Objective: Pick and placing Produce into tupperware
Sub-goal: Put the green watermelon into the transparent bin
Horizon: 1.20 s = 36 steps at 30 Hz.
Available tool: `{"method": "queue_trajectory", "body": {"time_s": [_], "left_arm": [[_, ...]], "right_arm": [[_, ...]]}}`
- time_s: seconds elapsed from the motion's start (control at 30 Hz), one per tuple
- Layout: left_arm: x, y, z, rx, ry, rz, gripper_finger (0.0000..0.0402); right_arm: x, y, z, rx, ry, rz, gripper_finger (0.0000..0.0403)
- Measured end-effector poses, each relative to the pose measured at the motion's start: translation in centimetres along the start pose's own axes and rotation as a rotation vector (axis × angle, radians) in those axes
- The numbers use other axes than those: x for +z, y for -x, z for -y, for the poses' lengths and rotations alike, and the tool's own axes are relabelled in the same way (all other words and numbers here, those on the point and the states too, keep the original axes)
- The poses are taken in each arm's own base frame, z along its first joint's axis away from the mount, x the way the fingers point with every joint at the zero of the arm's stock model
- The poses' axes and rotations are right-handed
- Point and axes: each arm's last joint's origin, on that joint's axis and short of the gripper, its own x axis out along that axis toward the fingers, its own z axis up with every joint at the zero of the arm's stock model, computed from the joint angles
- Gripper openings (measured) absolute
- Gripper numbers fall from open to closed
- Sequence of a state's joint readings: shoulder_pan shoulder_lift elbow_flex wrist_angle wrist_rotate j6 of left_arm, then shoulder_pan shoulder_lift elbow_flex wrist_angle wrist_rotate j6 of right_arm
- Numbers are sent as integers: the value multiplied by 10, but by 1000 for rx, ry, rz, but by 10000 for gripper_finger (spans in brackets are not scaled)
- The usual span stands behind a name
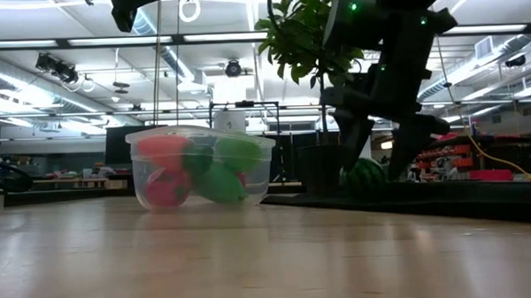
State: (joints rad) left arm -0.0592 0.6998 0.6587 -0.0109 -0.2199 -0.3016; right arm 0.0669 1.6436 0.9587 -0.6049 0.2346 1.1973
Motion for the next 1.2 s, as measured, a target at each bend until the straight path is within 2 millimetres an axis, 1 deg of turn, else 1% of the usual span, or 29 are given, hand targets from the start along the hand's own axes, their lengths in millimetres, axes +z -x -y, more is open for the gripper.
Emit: {"method": "queue_trajectory", "body": {"time_s": [0.13, 0.3, 0.53, 0.67, 0.8, 1.07, 1.2], "left_arm": [[0, 0, 0, 0, 0, 0, 178], [0, 0, 0, 0, 1, -1, 173], [0, 0, 0, 1, 0, -3, 176], [0, 0, 0, 1, -1, -3, 173], [0, 0, 0, 1, -1, -3, 174], [0, 0, 0, 1, -3, -3, 173], [0, 0, 0, 1, -3, -3, 174]], "right_arm": [[5, -8, 2, -18, -17, 2, 384], [12, -13, 0, 8, -37, 18, 384], [19, -15, 2, 9, -47, 24, 384], [19, -15, 2, 14, -45, 24, 380], [19, -15, 1, 20, -42, 26, 361], [20, -15, 1, 26, -29, 29, 301], [20, -15, 1, 27, -30, 30, 291]]}}
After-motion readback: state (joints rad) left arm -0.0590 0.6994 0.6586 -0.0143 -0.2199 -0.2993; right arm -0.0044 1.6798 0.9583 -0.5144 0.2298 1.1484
